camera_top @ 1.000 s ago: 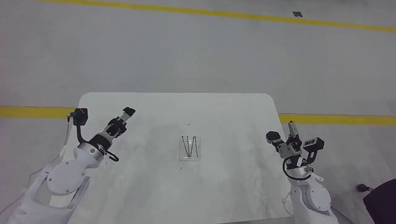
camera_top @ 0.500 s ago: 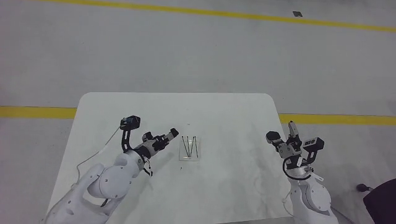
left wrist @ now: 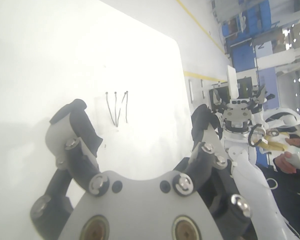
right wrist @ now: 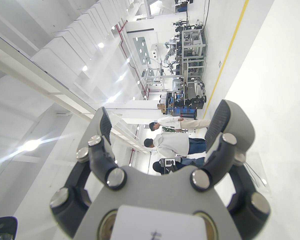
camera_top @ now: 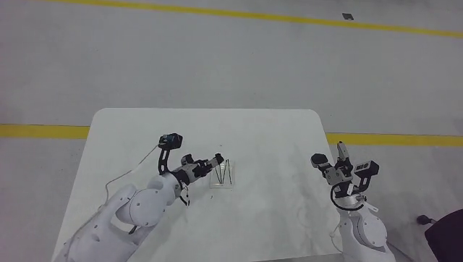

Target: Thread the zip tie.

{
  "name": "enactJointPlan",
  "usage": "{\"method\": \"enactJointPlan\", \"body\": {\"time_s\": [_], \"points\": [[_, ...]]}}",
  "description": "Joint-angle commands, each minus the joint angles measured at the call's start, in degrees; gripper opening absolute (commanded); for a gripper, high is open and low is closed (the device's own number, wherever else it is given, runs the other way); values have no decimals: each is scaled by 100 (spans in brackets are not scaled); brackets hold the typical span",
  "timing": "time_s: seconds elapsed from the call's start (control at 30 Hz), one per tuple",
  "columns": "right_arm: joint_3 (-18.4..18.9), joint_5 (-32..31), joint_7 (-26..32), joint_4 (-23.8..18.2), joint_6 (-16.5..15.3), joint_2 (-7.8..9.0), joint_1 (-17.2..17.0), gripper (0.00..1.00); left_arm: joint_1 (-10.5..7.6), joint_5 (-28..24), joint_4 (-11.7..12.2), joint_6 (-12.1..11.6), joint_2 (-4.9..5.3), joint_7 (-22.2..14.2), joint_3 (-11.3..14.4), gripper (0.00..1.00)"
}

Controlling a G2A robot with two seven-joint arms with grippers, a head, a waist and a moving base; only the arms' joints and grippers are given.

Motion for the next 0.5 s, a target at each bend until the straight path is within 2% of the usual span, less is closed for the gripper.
{"method": "enactJointPlan", "body": {"time_s": [0.0, 0.03, 0.1, 0.13, 0.23, 0.27, 0.47], "points": [[0, 0, 0, 0, 0, 0, 0, 100, -357, -146, 264, 7, -86, -192, 249, 100], [0, 0, 0, 0, 0, 0, 0, 100, -578, -163, 466, 7, -143, -334, 400, 100], [0, 0, 0, 0, 0, 0, 0, 100, -896, -182, 731, 7, -239, -533, 650, 100], [0, 0, 0, 0, 0, 0, 0, 100, -1116, -34, 974, 7, -304, -691, 836, 100], [0, 0, 0, 0, 0, 0, 0, 100, -1445, 42, 1436, 7, -484, -945, 1080, 100], [0, 0, 0, 0, 0, 0, 0, 100, -1522, 132, 1498, 7, -543, -954, 1120, 100], [0, 0, 0, 0, 0, 0, 0, 100, -1522, 132, 1498, 7, -543, -954, 1120, 100]]}}
